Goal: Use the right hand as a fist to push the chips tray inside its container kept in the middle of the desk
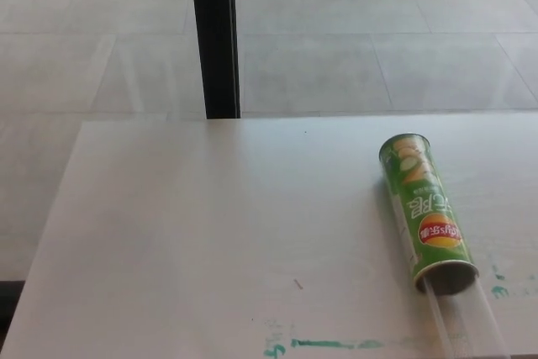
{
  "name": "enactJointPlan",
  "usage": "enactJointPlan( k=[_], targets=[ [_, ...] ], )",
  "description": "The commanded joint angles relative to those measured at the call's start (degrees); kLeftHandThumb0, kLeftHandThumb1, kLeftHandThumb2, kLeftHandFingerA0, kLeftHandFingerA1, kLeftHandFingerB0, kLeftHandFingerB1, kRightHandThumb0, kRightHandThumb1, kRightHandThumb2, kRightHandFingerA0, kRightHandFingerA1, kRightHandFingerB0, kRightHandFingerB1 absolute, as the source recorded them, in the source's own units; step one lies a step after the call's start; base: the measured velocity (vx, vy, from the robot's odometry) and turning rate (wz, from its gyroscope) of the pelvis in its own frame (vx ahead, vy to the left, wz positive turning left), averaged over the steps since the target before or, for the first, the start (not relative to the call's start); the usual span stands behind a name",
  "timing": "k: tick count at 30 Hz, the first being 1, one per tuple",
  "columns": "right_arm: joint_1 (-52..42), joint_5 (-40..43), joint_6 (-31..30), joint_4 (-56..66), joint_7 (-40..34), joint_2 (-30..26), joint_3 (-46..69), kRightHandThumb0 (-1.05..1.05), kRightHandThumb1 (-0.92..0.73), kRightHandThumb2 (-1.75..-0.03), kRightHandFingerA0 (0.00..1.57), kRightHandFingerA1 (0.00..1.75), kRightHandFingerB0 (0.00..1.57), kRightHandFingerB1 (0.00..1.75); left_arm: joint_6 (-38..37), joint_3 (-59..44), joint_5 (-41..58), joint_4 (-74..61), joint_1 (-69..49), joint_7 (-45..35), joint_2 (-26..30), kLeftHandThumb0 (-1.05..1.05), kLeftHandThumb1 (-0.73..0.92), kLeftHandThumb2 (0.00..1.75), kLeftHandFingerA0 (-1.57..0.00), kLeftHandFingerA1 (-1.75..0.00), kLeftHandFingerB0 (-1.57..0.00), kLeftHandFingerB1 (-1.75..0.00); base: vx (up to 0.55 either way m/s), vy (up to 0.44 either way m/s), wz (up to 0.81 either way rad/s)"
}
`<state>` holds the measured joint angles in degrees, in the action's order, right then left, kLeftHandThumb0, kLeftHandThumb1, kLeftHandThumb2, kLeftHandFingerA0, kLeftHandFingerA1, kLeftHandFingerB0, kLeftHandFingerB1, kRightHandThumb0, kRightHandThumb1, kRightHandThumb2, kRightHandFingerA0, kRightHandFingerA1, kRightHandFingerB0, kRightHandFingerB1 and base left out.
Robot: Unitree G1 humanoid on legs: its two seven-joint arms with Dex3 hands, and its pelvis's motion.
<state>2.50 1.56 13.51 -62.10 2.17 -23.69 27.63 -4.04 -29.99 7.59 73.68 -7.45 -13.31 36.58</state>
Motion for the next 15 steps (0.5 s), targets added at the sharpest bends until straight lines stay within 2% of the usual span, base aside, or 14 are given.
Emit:
enactJointPlan(
  k=[1,2,5,6,7,9,10,12,13,15],
  targets=[
    [1.43,4.46,6.38,1.35,-1.51,-1.81,2.85,-0.53,-0.76,-0.63,0.65,0.85,0.47,0.50,-1.35,-0.49,1.59,1.01,0.32,-1.95,1.17,-0.64,0.81,0.63,-0.50,-0.53,-0.40,-0.43,0.00,0.000,0.00],
    [1.49,5.35,7.85,5.29,-3.37,-1.27,4.08,-0.56,-0.75,-0.63,0.65,0.85,0.46,0.51,-1.59,-0.32,1.48,1.03,0.34,-2.06,1.23,-0.65,0.63,0.99,-0.45,-0.62,-0.33,-0.54,0.00,0.000,0.00],
    [1.27,6.09,9.08,10.96,-4.72,-0.17,5.54,-0.55,-0.75,-0.62,0.68,0.85,0.48,0.51,-1.37,-0.60,1.84,1.35,0.61,-2.11,1.19,-0.64,0.63,0.99,-0.45,-0.62,-0.32,-0.54,0.00,0.000,0.00],
    [0.87,7.81,11.59,16.33,-3.98,1.06,6.73,-0.53,-0.75,-0.62,0.69,0.81,0.47,0.45,-1.00,-0.55,1.80,1.47,0.76,-1.72,1.18,-0.64,0.79,0.64,-0.52,-0.53,-0.41,-0.43,0.00,0.000,0.00],
    [0.57,7.85,12.66,18.90,-3.87,1.33,6.86,-0.54,-0.75,-0.62,0.69,0.75,0.45,0.44,-1.18,-0.51,1.75,1.58,0.75,-1.78,1.13,-0.64,0.79,0.64,-0.52,-0.53,-0.40,-0.42,0.00,0.000,0.00],
    [0.27,8.24,11.12,22.11,-3.79,1.64,7.17,-0.56,-0.76,-0.62,0.70,0.71,0.45,0.42,-0.90,-0.62,1.90,1.68,0.85,-1.70,0.93,-0.64,0.79,0.63,-0.53,-0.52,-0.40,-0.42,0.00,0.000,0.00],
    [-1.01,8.66,9.77,29.93,-4.30,2.99,7.15,-0.55,-0.77,-0.62,0.69,0.66,0.43,0.41,-0.69,-0.83,2.18,1.64,0.78,-2.15,0.97,-0.65,0.79,0.64,-0.52,-0.52,-0.39,-0.41,0.00,0.000,0.00],
    [-2.39,9.37,10.48,39.13,-3.77,4.63,6.80,-0.53,-0.77,-0.63,0.66,0.66,0.40,0.43,-1.20,-0.22,1.66,1.20,0.56,-2.10,1.05,-0.65,0.81,0.63,-0.50,-0.54,-0.40,-0.43,0.00,0.000,0.00],
    [-2.10,10.28,10.41,40.73,-3.48,5.14,6.85,-0.51,-0.77,-0.63,0.70,0.66,0.42,0.42,-1.12,-0.28,1.75,1.20,0.56,-2.28,1.07,-0.65,0.81,0.64,-0.49,-0.54,-0.39,-0.43,0.00,0.000,0.00],
    [-3.05,10.45,10.56,43.79,-2.55,5.19,6.66,-0.51,-0.78,-0.63,0.67,0.64,0.41,0.43,-1.04,-0.14,1.56,1.35,0.63,-1.74,0.86,-0.64,0.81,0.63,-0.51,-0.53,-0.41,-0.42,0.00,0.000,0.00]
  ],
)
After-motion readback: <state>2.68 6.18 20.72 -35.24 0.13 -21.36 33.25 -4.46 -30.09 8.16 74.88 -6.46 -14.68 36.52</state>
